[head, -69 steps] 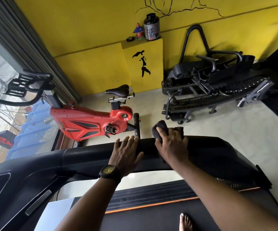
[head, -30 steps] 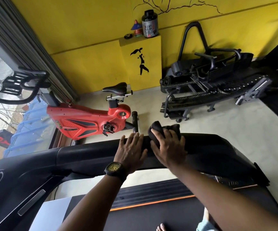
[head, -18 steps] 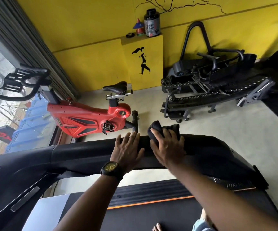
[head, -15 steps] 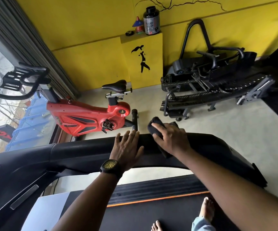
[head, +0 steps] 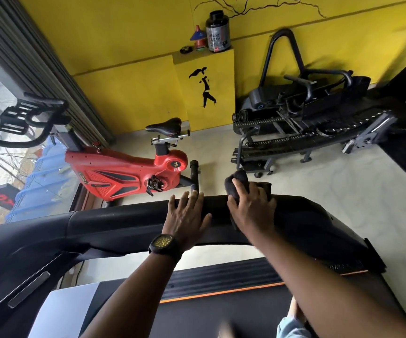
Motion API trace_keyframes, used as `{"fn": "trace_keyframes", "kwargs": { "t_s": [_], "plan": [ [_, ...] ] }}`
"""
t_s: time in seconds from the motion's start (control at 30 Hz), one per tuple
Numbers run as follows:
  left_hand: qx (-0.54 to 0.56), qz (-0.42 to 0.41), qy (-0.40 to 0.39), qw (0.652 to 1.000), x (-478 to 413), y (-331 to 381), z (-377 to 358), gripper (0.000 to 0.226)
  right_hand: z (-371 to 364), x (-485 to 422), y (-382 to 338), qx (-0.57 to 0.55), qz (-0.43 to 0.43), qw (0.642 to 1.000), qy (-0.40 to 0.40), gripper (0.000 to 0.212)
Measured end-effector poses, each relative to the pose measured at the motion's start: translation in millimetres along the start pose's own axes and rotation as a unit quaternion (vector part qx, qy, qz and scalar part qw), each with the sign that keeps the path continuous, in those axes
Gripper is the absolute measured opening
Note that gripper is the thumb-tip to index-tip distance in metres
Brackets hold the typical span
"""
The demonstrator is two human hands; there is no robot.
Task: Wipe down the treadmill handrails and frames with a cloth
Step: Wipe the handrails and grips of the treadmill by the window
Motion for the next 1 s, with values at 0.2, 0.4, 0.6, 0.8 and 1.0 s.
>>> {"fn": "trace_keyframes", "kwargs": {
  "t_s": [0.2,0.4,0.6,0.8,1.0],
  "plan": [
    [-0.004,-0.007,-0.003,1.0,-2.0,0.8,-1.4,0.071,3.3,-3.9,-0.1,-0.049,0.12,0.991,-0.041,0.057],
    [0.002,-0.017,-0.009,1.0,-4.8,7.5,-2.5,0.074,2.2,-1.8,12.8,0.012,-0.064,0.998,-0.023,0.054],
    [0.0,-0.026,-0.021,0.999,-7.4,7.4,-4.7,0.075,3.4,-6.7,18.5,-0.032,0.118,0.992,-0.024,0.055],
    [0.007,-0.012,-0.024,1.0,-7.1,13.6,-3.7,0.077,3.2,22.7,8.3,0.001,-0.022,0.999,0.028,0.051],
    [0.01,-0.014,-0.027,0.999,-10.9,19.1,-3.2,0.078,0.8,-27.6,37.8,-0.035,0.121,0.991,-0.051,0.052]
  ]
}}
Point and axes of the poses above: each hand's wrist, its own x-axis away from the middle knuckle, its own z-axis out of the back of the hand, y = z × x, the point moved 3 cm from there along -x, towards the middle knuckle, and after that the axes turned 14 degrees about y, right-handed, at the moved point
